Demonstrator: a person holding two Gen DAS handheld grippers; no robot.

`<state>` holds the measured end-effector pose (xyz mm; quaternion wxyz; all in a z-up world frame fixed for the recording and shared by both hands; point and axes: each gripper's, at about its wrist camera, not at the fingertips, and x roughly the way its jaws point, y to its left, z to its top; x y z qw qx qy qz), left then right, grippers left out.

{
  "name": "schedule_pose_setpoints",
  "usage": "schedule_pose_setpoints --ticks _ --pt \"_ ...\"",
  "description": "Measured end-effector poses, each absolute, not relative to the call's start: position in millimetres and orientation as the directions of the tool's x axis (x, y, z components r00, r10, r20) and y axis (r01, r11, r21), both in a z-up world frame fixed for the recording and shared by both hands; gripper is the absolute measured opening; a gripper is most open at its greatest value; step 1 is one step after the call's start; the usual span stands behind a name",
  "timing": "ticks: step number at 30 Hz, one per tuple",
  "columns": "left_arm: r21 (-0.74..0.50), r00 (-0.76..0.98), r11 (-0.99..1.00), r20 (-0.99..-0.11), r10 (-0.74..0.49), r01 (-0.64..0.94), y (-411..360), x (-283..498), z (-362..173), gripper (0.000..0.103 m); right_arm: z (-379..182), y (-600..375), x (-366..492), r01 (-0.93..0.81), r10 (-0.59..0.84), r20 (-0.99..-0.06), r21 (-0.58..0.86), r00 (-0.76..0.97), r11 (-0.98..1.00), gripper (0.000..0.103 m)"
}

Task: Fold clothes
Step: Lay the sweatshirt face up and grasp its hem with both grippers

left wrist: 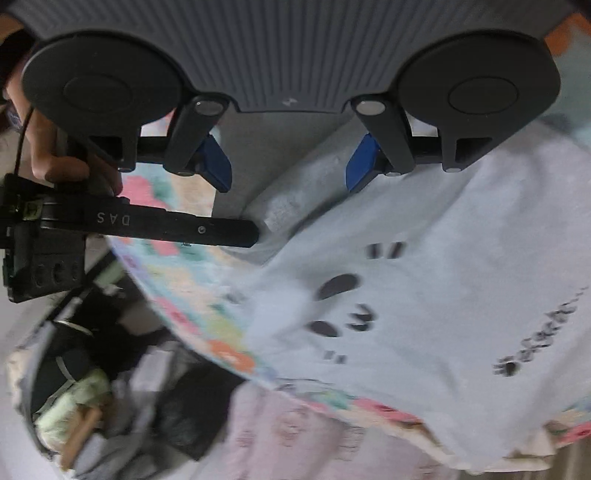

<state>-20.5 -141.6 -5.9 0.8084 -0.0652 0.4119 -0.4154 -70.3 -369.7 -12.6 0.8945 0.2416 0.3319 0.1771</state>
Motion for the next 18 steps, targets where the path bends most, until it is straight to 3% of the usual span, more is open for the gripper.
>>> schedule_pose_setpoints --ticks 5,10,11,12,13,15,18 --pt "-0.440 0.245 0.594 -0.625 -0.741 0.673 -165.8 -29.6 -14.1 0.070 -13.6 -375.7 -91.2 -0.134 0.513 -0.527 0.597 0.677 0.791 0.004" --pt "-0.417 0.283 0.628 -0.635 -0.719 0.658 -178.8 -28.6 -25.8 0.076 -18.6 -373.7 -90.7 -0.170 0.609 -0.486 0.678 0.627 0.716 0.004" --pt "-0.415 0.288 0.629 -0.633 -0.718 0.657 -179.2 -28.6 -26.5 0.063 -19.2 -376.5 -90.1 -0.167 0.611 -0.483 0.683 0.628 0.711 0.004" --pt "-0.413 0.291 0.628 -0.630 -0.720 0.660 -179.0 -29.0 -26.3 0.026 -19.7 -379.2 -89.6 -0.163 0.612 -0.479 0.689 0.629 0.707 0.004" --pt "-0.405 0.294 0.631 -0.633 -0.716 0.662 -178.3 -29.4 -24.9 0.011 -20.3 -382.0 -89.1 -0.160 0.614 -0.476 0.694 0.630 0.702 0.005" --pt "-0.386 0.312 0.645 -0.640 -0.702 0.660 -174.3 -29.6 -20.3 0.007 -22.3 -392.9 -89.9 -0.137 0.604 -0.469 0.707 0.644 0.694 0.009" --pt "-0.376 0.362 0.674 -0.626 -0.691 0.636 -161.0 -27.5 -10.6 0.007 -32.4 -417.1 -92.9 -0.020 0.474 -0.521 0.658 0.709 0.753 0.018"
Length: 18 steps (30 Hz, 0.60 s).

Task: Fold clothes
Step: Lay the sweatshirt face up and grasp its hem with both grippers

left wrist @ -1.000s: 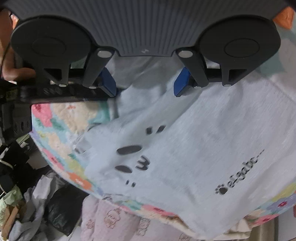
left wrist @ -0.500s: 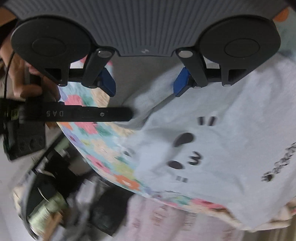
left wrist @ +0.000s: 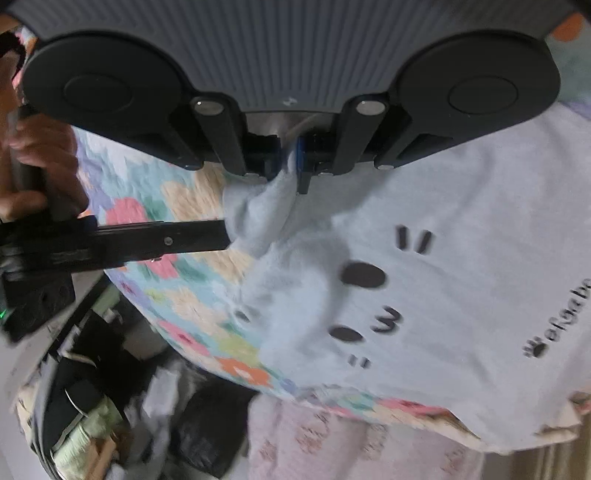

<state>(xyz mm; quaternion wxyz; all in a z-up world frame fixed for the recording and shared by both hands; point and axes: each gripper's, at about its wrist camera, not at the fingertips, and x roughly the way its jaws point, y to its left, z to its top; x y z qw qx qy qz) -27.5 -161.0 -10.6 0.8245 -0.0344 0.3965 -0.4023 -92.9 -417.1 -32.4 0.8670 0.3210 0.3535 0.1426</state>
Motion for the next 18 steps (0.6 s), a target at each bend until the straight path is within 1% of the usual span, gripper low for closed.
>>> schedule_pose_setpoints --ticks 1,2,3,6,8,9,10,12,14,17,18 --pt "-0.390 0.369 0.674 -0.613 -0.699 0.627 -155.9 -26.3 -6.7 0.007 -38.1 -424.5 -92.9 0.023 0.419 -0.551 0.624 0.722 0.781 0.028" --pt "-0.401 0.376 0.671 -0.599 -0.707 0.623 -151.8 -25.7 -2.8 0.007 -43.8 -431.9 -92.8 0.067 0.362 -0.579 0.589 0.731 0.805 0.033" --pt "-0.408 0.379 0.667 -0.589 -0.714 0.623 -148.8 -25.2 1.2 0.007 -52.1 -439.0 -91.2 0.111 0.320 -0.601 0.569 0.732 0.815 0.042" --pt "-0.420 0.389 0.660 -0.565 -0.728 0.623 -140.3 -24.9 10.1 0.007 -73.6 -455.1 -82.0 0.236 0.175 -0.661 0.483 0.729 0.843 0.049" --pt "-0.429 0.401 0.667 -0.558 -0.726 0.609 -133.4 -23.5 12.5 0.007 -76.1 -455.9 -72.2 0.215 0.137 -0.662 0.421 0.737 0.881 0.049" --pt "-0.430 0.413 0.675 -0.556 -0.722 0.600 -129.3 -22.4 13.2 0.007 -75.2 -455.8 -67.1 0.195 0.130 -0.653 0.401 0.746 0.895 0.053" --pt "-0.431 0.425 0.682 -0.553 -0.717 0.591 -125.2 -21.4 13.9 0.007 -75.0 -457.7 -62.5 0.184 0.137 -0.638 0.410 0.758 0.893 0.061" --pt "-0.447 0.448 0.705 -0.555 -0.701 0.550 -117.1 -14.8 12.2 0.007 -76.9 -462.8 -55.2 0.176 0.181 -0.613 0.476 0.769 0.862 0.067" --pt "-0.471 0.469 0.730 -0.562 -0.681 0.495 -110.3 -5.5 6.5 0.007 -80.2 -467.0 -47.5 0.161 0.239 -0.574 0.558 0.784 0.814 0.067" --pt "-0.507 0.465 0.751 -0.590 -0.660 0.423 -103.8 7.6 -7.7 0.007 -93.6 -476.3 -35.3 0.160 0.359 -0.489 0.740 0.795 0.654 0.068" --pt "-0.523 0.457 0.750 -0.595 -0.661 0.405 -102.0 10.6 -12.1 0.007 -96.4 -475.4 -31.7 0.158 0.374 -0.468 0.767 0.800 0.622 0.068"
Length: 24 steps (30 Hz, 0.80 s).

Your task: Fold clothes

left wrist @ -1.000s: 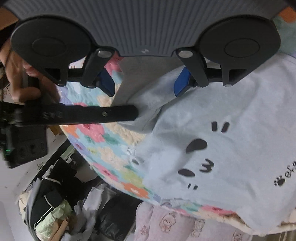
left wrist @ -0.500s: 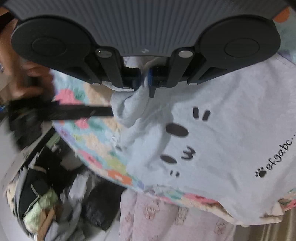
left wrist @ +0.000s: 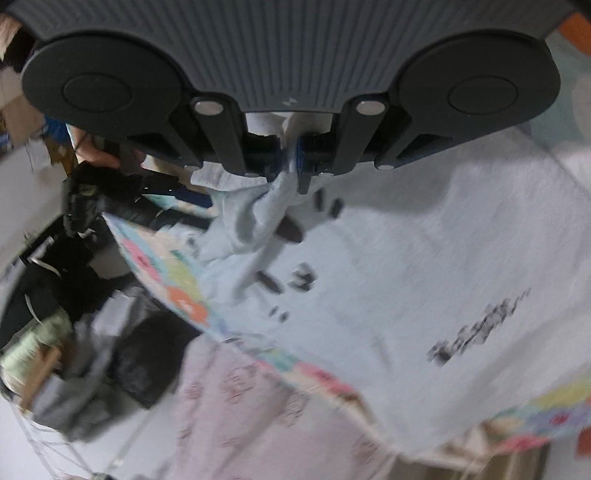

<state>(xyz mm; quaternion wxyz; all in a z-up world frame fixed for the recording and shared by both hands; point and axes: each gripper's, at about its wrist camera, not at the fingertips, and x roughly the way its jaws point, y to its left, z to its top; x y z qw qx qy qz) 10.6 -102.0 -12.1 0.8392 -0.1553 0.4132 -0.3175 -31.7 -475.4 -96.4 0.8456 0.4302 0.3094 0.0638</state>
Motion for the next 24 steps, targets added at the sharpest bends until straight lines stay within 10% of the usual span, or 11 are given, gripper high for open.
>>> schedule_pose_setpoints --ticks 5,7,15,24 --pt "-0.554 0.455 0.732 -0.574 -0.681 0.397 -98.3 10.9 -15.2 0.007 -101.5 -463.3 -11.8 0.135 0.411 -0.416 0.818 0.811 0.560 0.061" --pt "-0.566 0.448 0.712 -0.554 -0.702 0.416 -99.1 9.6 -10.5 0.007 -85.2 -455.7 -13.5 0.096 0.385 -0.423 0.765 0.820 0.637 0.007" --pt "-0.692 0.346 0.521 -0.392 -0.852 0.500 -91.8 -7.2 9.8 0.007 -7.2 -444.4 -80.2 0.184 0.058 -0.567 0.361 0.822 0.914 0.006" --pt "-0.590 0.201 0.613 -0.614 -0.763 0.526 -140.6 -12.7 -29.5 0.007 -71.6 -437.9 -91.2 0.281 0.032 -0.788 0.257 0.615 0.924 0.005"
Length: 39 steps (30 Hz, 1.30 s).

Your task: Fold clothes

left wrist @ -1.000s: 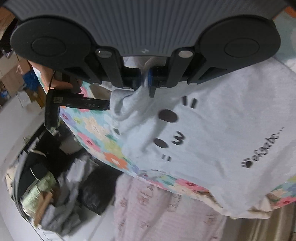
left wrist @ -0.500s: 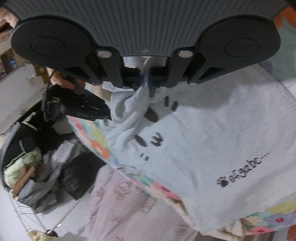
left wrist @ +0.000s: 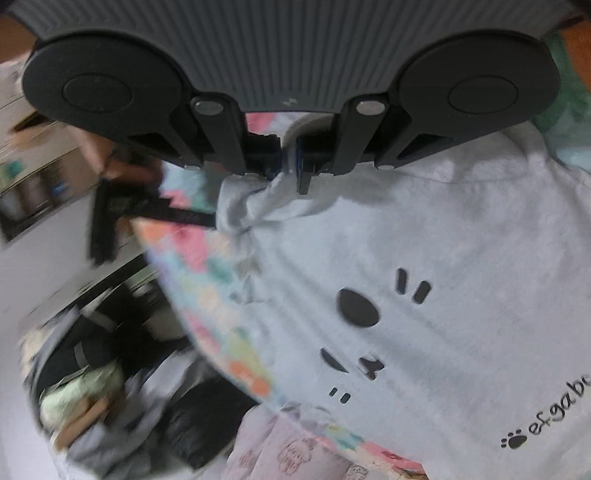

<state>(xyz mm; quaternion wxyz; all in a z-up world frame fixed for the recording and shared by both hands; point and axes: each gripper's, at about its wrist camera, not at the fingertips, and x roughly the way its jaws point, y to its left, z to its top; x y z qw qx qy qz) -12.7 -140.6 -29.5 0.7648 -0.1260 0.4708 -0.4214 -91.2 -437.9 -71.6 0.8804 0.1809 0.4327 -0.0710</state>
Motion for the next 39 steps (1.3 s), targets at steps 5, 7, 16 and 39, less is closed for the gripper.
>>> schedule_pose_setpoints --ticks 5,7,16,39 --pt "-0.566 0.292 0.615 -0.560 -0.775 0.549 -128.5 -16.0 -6.9 0.007 -46.0 -429.3 -93.4 0.215 -0.024 -0.777 0.145 0.629 0.966 0.004" --pt "-0.584 0.304 0.584 -0.511 -0.804 0.564 -121.4 -16.0 5.2 0.007 -44.7 -429.1 -92.1 0.193 -0.013 -0.787 0.135 0.617 0.972 0.004" --pt "-0.710 0.209 0.574 -0.540 -0.815 0.408 -122.6 6.2 -30.3 0.007 -42.9 -402.2 -98.9 0.034 0.067 -0.791 0.110 0.608 0.993 0.020" --pt "-0.546 0.285 0.667 -0.624 -0.728 0.508 -126.4 -4.3 -7.0 0.039 -74.3 -333.8 -75.3 -0.186 0.583 -0.602 0.591 0.546 0.785 0.039"
